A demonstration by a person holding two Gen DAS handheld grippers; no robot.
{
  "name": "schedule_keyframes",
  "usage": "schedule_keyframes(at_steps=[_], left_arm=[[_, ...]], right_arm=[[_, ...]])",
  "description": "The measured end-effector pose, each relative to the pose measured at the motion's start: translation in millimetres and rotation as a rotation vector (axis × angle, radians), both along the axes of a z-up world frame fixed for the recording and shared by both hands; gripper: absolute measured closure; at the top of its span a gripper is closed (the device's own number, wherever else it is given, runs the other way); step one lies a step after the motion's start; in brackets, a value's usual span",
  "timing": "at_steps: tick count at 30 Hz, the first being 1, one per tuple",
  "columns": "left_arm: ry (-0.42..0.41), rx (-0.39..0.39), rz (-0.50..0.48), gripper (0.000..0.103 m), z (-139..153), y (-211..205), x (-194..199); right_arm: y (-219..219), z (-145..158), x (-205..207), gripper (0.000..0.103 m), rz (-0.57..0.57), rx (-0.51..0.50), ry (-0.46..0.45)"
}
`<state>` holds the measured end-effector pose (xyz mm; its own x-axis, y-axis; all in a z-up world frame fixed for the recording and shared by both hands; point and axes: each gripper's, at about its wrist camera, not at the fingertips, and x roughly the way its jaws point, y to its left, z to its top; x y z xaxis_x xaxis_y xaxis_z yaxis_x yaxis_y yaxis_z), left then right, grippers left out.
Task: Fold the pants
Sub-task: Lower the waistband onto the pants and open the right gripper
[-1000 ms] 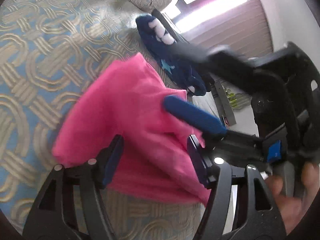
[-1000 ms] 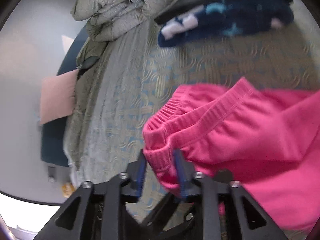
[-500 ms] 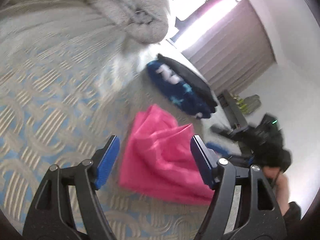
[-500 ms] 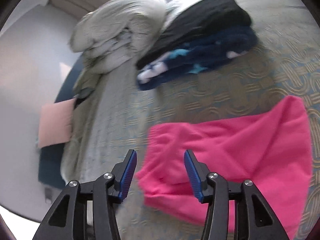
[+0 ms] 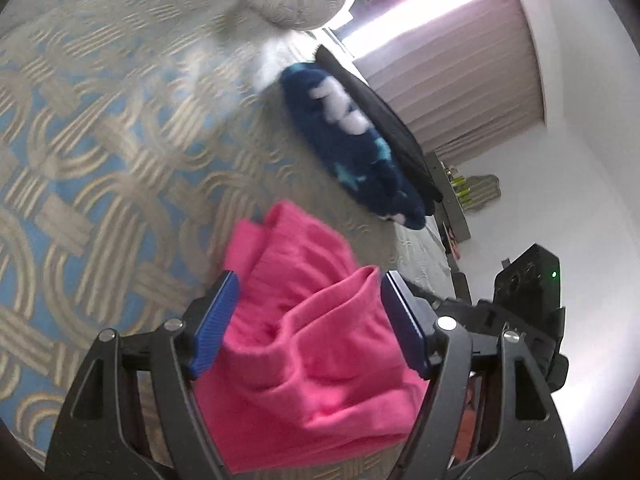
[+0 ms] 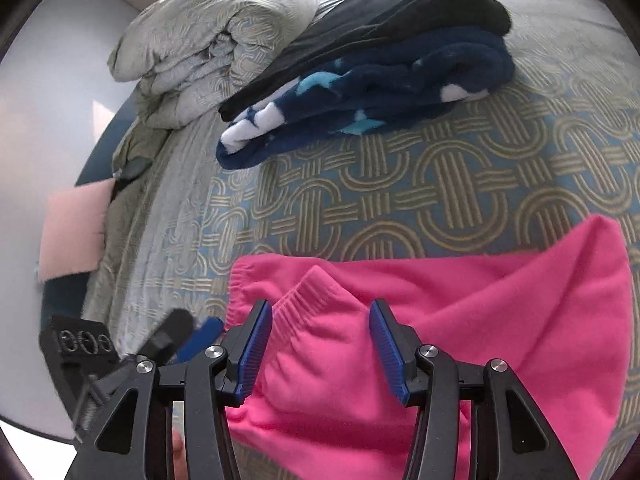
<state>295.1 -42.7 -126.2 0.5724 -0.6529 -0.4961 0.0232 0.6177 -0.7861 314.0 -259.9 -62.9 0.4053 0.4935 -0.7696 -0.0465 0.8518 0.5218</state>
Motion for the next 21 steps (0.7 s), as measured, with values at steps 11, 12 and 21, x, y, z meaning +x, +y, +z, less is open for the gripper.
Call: schedule_keyframes(at_steps=[11,12,21], left_arm=[[-0.025,0.023,-0.064,0.031,-16.8,3.7,-32.4],[-0.034,-0.001,-0.061,0.031,-17.4,7.5,-33.7],[-0.072,-0.181,-0.050,0.030,-26.6,27.0,-41.1]], right_arm=[[1.2,-8.3,6.9,0.053,0.014,-0.030,0.023],[1.5,-10.1,6.3,0.058,0.035,0.003,0.041],[5.1,20.5,-10.0,0.098,0.130,0.025,-0.011]])
